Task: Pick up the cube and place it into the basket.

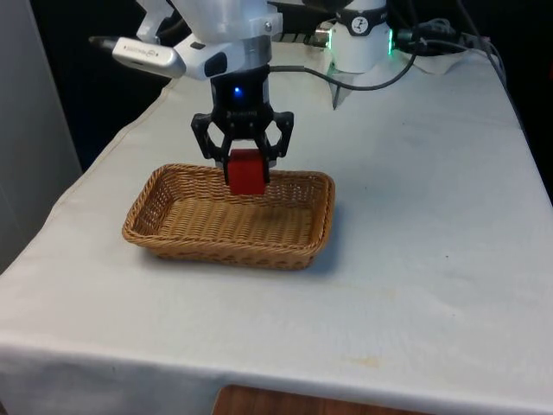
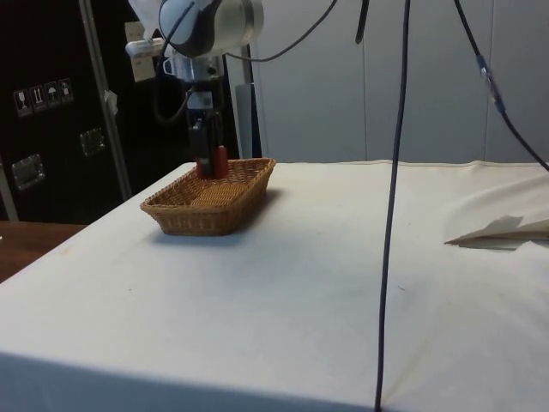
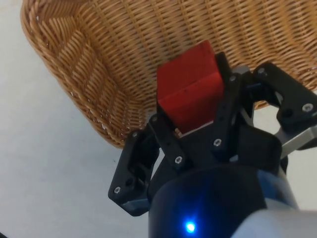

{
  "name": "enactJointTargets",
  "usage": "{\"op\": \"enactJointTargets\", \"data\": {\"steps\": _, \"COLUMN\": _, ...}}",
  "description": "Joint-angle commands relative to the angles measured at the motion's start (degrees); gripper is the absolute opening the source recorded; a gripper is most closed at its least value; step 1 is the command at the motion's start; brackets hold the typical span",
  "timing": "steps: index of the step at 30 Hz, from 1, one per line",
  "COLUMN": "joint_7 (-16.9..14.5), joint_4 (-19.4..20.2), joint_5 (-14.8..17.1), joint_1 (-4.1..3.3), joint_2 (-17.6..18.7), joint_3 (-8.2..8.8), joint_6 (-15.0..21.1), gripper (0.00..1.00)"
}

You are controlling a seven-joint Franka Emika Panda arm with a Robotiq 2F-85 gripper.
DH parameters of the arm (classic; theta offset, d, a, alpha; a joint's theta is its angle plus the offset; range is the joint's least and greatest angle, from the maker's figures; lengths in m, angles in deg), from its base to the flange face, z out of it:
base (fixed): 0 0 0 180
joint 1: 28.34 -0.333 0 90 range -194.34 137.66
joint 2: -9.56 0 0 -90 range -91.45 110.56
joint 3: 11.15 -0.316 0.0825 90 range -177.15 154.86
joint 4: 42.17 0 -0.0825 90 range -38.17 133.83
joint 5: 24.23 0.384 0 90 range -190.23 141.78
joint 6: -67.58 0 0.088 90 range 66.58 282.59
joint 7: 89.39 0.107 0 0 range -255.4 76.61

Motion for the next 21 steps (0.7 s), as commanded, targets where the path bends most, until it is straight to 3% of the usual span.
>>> {"op": "enactJointTargets", "data": {"steps": 1, "joint_7": -0.3, "joint_4": -0.1, "joint_5": 0.3, "joint_1": 0.23, "joint_2": 0.2, "joint_3": -0.23, "joint_6": 0.1, "gripper": 0.01}}
{"op": "enactJointTargets", "data": {"steps": 7, "joint_7": 0.0, "joint_4": 0.0, "joint_5": 0.1, "joint_1": 0.00, "joint_2": 0.3, "joint_3": 0.00, "joint_6": 0.1, "gripper": 0.01}}
{"op": "enactJointTargets", "data": {"steps": 16, "joint_7": -0.5, "joint_4": -0.3, "joint_5": 1.0, "joint_1": 0.34, "joint_2": 1.8, "joint_3": -0.34, "joint_6": 0.6, "gripper": 0.01}}
{"op": "enactJointTargets", "data": {"steps": 17, "joint_7": -0.1, "joint_4": 0.0, "joint_5": 0.5, "joint_1": 0.00, "joint_2": 1.5, "joint_3": 0.00, "joint_6": 0.4, "gripper": 0.01}}
{"op": "enactJointTargets", "data": {"steps": 18, "joint_7": -0.5, "joint_4": -0.5, "joint_5": 1.0, "joint_1": 0.40, "joint_2": 2.2, "joint_3": -0.34, "joint_6": 0.7, "gripper": 0.01}}
{"op": "enactJointTargets", "data": {"steps": 21, "joint_7": -0.5, "joint_4": -0.6, "joint_5": 1.1, "joint_1": 0.40, "joint_2": 2.6, "joint_3": -0.34, "joint_6": 0.9, "gripper": 0.01}}
